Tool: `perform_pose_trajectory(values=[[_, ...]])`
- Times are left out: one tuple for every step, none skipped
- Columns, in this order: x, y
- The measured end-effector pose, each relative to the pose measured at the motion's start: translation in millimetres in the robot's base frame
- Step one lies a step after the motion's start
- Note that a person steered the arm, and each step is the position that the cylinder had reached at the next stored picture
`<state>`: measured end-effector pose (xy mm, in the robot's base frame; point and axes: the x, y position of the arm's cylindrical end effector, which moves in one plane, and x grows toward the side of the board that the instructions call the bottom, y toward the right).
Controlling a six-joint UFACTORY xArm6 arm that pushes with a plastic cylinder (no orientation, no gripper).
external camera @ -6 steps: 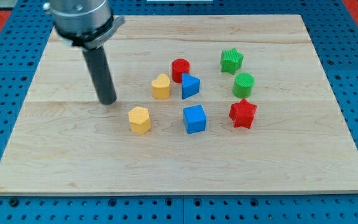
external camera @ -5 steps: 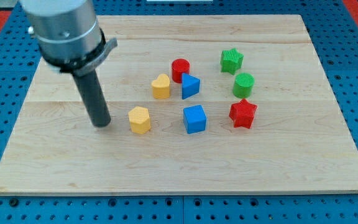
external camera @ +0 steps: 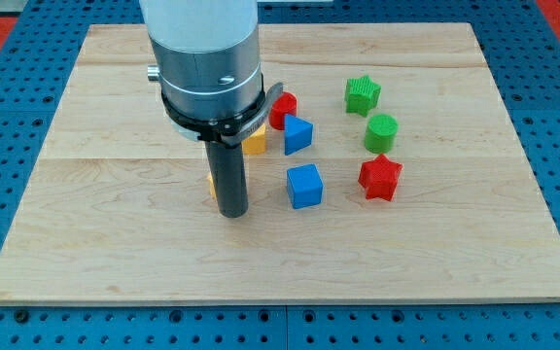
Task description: Move the yellow hexagon to the yellow heart
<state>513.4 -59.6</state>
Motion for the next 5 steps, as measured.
perform_pose_trajectory(values=[[0,-29],[-4,-42],[-19,-35],[-27,-24],[-28,1]])
